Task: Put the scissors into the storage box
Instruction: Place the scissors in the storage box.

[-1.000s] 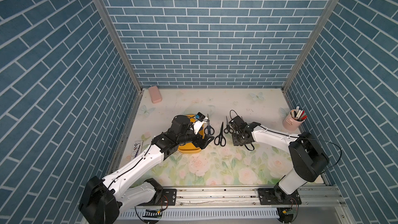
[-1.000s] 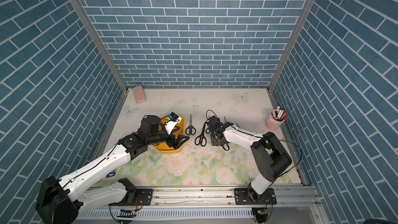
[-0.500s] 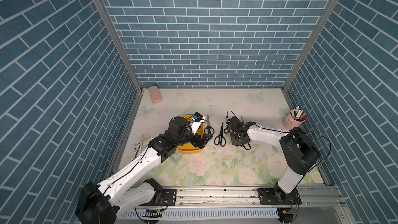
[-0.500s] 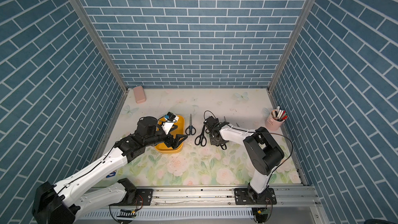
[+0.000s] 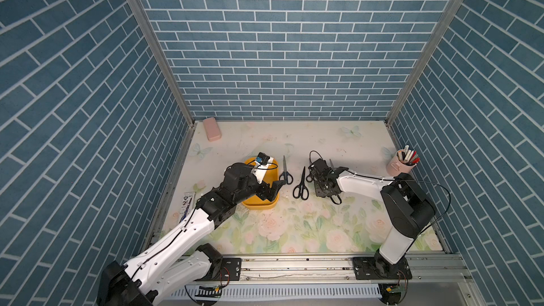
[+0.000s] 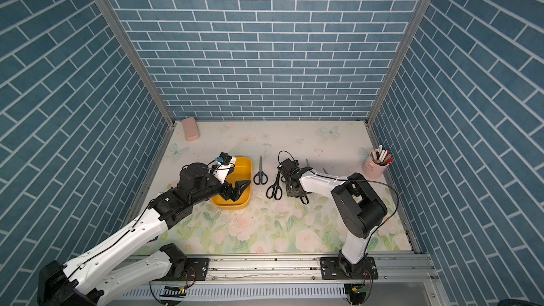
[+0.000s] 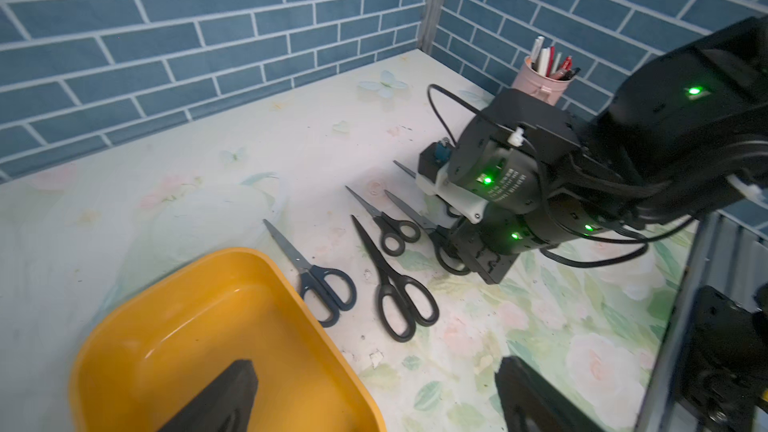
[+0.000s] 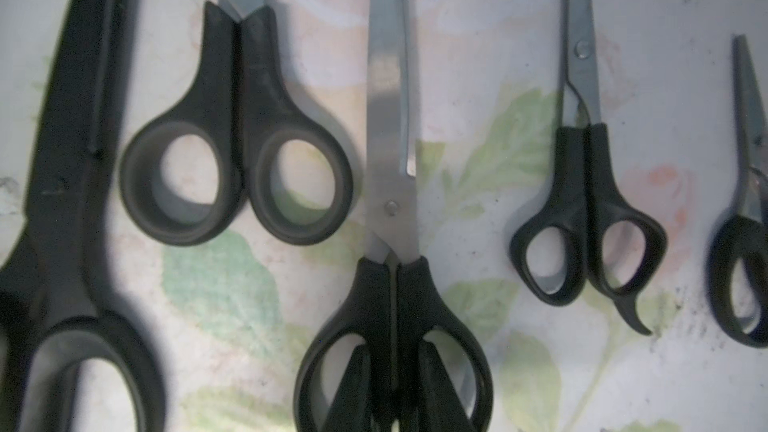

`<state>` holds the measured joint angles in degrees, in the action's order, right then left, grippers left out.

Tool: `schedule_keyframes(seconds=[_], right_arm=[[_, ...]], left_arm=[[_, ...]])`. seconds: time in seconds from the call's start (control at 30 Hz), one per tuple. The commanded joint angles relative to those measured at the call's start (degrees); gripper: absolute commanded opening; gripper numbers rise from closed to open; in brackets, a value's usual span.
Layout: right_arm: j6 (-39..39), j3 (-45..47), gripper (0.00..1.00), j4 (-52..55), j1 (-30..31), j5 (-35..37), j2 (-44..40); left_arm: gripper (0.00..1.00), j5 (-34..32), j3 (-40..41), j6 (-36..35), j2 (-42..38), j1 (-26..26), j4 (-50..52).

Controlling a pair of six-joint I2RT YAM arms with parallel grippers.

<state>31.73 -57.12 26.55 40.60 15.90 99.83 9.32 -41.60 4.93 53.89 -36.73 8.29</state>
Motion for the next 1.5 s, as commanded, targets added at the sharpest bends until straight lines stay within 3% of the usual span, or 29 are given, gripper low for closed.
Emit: schedule_keyframes(seconds=[0.0,0.23,0.33,0.5,0.63,0.87,1.1,1.47], right_arm=[[-0.2,-0.4,0.00,5.0,0.1,-1.5,-4.2],[-1.4,-9.2,0.00,9.7,3.3,-2.8,-9.2],[-3.0,-13.4,0.00,9.5,5.6,-5.2,-9.2],[-4.0,-23.4,0.00,8.1,11.9,-9.6,-3.7],[2.0,-28.7,0.00,4.5,15.6,-13.8,3.0],[9.1,-40.3,0.00,6.8,21.9,-10.7,14.9],[11.0,-50.7,0.00,13.7,24.0,-8.2,24.4],[16.4,-52.0,0.00,15.1,25.6,-3.2,26.3]], left_arm=[[0.96,-9.5,0.9,1.6,-1.7,-0.2,-0.2],[0.97,-21.0,2.5,5.3,-6.6,0.2,0.5],[1.00,-27.7,4.8,11.0,-10.9,3.0,0.6],[0.99,-20.7,5.9,17.7,-10.1,15.3,4.3],[0.98,-13.6,6.9,19.4,-8.8,22.8,5.3],[1.00,-15.3,6.8,20.6,-7.3,25.7,9.2],[1.00,-16.6,8.4,21.4,-10.3,25.7,7.8],[1.00,-17.8,8.4,21.5,-11.5,25.7,8.4]])
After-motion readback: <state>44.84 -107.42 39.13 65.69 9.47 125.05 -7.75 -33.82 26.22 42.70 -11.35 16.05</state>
